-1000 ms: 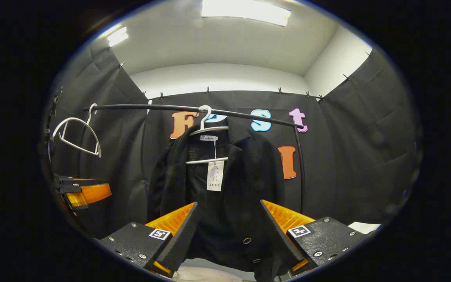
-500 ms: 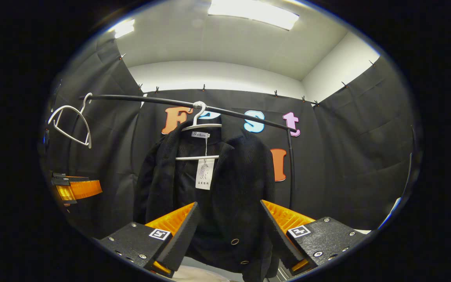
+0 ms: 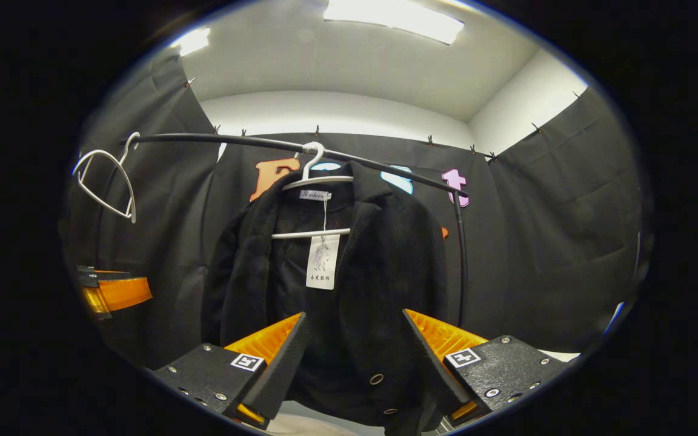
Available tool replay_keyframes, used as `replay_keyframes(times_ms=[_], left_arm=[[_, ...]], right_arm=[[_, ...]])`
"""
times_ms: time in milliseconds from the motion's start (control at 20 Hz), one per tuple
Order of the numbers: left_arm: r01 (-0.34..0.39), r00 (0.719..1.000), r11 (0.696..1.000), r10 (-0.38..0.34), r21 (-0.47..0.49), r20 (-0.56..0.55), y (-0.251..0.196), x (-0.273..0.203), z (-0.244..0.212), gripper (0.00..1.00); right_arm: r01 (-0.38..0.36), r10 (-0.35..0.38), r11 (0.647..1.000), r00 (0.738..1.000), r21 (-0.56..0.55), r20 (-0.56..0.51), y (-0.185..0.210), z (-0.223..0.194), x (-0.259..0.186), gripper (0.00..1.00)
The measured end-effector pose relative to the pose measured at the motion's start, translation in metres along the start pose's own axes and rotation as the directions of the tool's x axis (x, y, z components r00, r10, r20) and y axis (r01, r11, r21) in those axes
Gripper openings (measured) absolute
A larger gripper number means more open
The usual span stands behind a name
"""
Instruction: Grasp the clothes on the hanger with both hands and then place them into the laundry hamper below.
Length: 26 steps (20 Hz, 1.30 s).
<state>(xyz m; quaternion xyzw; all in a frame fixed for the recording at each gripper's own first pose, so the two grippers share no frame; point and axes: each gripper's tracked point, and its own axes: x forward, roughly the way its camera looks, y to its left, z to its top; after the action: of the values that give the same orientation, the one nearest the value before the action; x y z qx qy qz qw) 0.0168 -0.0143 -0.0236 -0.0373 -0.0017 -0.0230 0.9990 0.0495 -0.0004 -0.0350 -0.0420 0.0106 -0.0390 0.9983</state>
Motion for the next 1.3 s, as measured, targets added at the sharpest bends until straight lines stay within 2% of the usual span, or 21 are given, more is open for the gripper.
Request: replay_keyframes(times_ms=[50, 150, 300, 400, 450, 500, 550, 600, 650, 700, 850, 1000, 1100, 1200, 1300], left_arm=[[0.003, 1.000, 1.000, -0.003, 0.010, 0.002, -0.002, 0.001, -0.001, 1.00], [0.017, 1.000, 1.000, -0.017, 0.013, -0.006, -0.007, 0.001, -0.006, 0.93], [0.045, 0.999, 0.999, -0.044, 0.007, -0.028, -0.012, 0.003, -0.015, 0.93], [0.047, 0.999, 0.999, -0.046, 0.011, -0.028, -0.012, 0.003, -0.018, 0.96], [0.046, 0.999, 0.999, -0.045, 0.013, -0.023, -0.012, 0.004, -0.018, 1.00], [0.044, 0.999, 0.999, -0.043, 0.015, -0.015, -0.012, 0.005, -0.017, 0.97], [0.043, 0.999, 0.999, -0.043, 0.015, -0.008, -0.013, 0.007, -0.018, 0.97], [0.046, 0.999, 0.999, -0.046, 0.012, -0.006, -0.016, 0.009, -0.018, 0.96], [0.051, 0.999, 0.999, -0.050, 0.007, -0.007, -0.020, 0.011, -0.019, 0.93], [0.057, 0.998, 0.998, -0.057, 0.003, -0.006, -0.024, 0.013, -0.020, 0.95], [0.083, 0.997, 0.996, -0.083, -0.008, 0.002, -0.039, 0.020, -0.021, 1.00], [0.121, 0.993, 0.993, -0.121, -0.007, -0.001, -0.058, 0.031, -0.025, 1.00], [0.151, 0.988, 0.989, -0.151, 0.001, -0.017, -0.073, 0.046, -0.033, 0.96], [0.162, 0.986, 0.986, -0.161, 0.030, -0.033, -0.085, 0.070, -0.041, 1.00], [0.145, 0.989, 0.988, -0.144, 0.052, -0.033, -0.091, 0.096, -0.049, 0.93]], right_arm=[[0.013, -0.014, 1.000, 1.000, -0.008, -0.007, 0.000, -0.004, 0.007, 0.93], [0.073, -0.074, 0.996, 0.997, -0.047, -0.007, -0.007, -0.009, 0.022, 0.93], [0.162, -0.164, 0.978, 0.987, -0.130, 0.001, -0.027, -0.016, 0.041, 0.94], [0.172, -0.175, 0.976, 0.985, -0.135, -0.011, -0.031, -0.022, 0.052, 0.94], [0.165, -0.168, 0.979, 0.985, -0.123, -0.021, -0.033, -0.025, 0.057, 0.99], [0.153, -0.157, 0.982, 0.987, -0.109, -0.032, -0.035, -0.029, 0.061, 0.93], [0.144, -0.148, 0.985, 0.988, -0.096, -0.040, -0.037, -0.031, 0.065, 0.92], [0.138, -0.142, 0.986, 0.989, -0.089, -0.039, -0.040, -0.029, 0.066, 0.84], [0.140, -0.143, 0.986, 0.989, -0.086, -0.035, -0.046, -0.029, 0.068, 0.83], [0.144, -0.147, 0.986, 0.989, -0.086, -0.031, -0.052, -0.028, 0.071, 0.87], [0.142, -0.145, 0.987, 0.989, -0.072, -0.038, -0.069, -0.028, 0.071, 0.41], [0.108, -0.111, 0.993, 0.993, -0.056, -0.050, -0.073, -0.025, 0.066, 0.16], [0.085, -0.088, 0.994, 0.995, -0.072, -0.050, -0.070, -0.019, 0.057, 0.09], [0.084, -0.088, 0.990, 0.996, -0.114, -0.024, -0.069, -0.011, 0.049, 0.08], [0.095, -0.095, 0.985, 0.995, -0.144, 0.006, -0.068, -0.003, 0.040, 0.05]])
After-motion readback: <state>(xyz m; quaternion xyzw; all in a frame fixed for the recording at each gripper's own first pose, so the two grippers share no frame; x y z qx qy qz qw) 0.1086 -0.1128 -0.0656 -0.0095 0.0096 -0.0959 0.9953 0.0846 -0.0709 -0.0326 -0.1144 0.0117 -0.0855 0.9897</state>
